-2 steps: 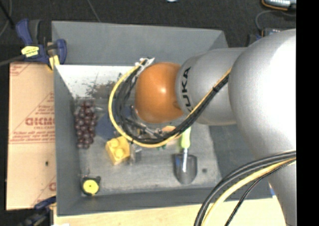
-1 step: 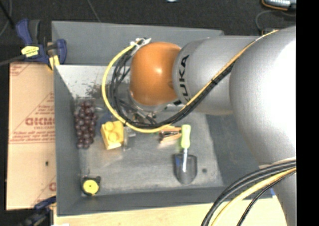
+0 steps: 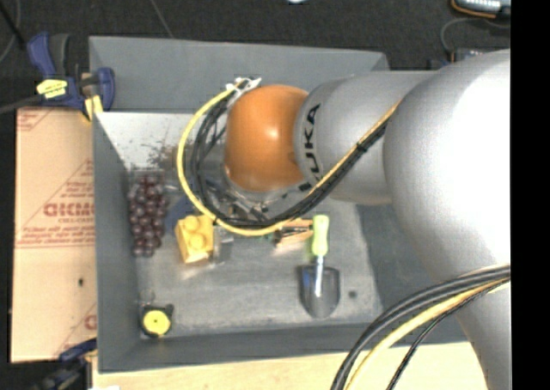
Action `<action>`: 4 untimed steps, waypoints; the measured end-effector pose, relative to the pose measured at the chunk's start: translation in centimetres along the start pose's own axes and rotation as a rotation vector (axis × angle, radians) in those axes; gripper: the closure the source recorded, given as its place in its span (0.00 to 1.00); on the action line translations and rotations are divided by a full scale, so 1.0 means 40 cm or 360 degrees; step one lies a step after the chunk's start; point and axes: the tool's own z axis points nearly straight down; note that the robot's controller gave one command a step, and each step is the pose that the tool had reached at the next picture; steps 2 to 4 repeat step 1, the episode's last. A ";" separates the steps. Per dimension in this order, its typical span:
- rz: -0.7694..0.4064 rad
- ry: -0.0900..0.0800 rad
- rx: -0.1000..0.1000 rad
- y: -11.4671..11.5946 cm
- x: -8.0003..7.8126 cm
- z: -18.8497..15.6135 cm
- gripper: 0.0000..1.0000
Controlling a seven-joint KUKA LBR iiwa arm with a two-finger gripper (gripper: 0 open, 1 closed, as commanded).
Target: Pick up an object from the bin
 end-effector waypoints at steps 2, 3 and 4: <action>-0.0179 0.0026 0.0003 -0.001 0.016 -0.049 1.00; -0.0179 0.0026 0.0003 -0.001 0.016 -0.049 1.00; -0.0179 0.0026 0.0003 -0.001 0.016 -0.049 1.00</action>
Offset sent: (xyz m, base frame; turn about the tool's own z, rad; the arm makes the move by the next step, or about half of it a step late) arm 0.0300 0.0155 -0.0311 0.0503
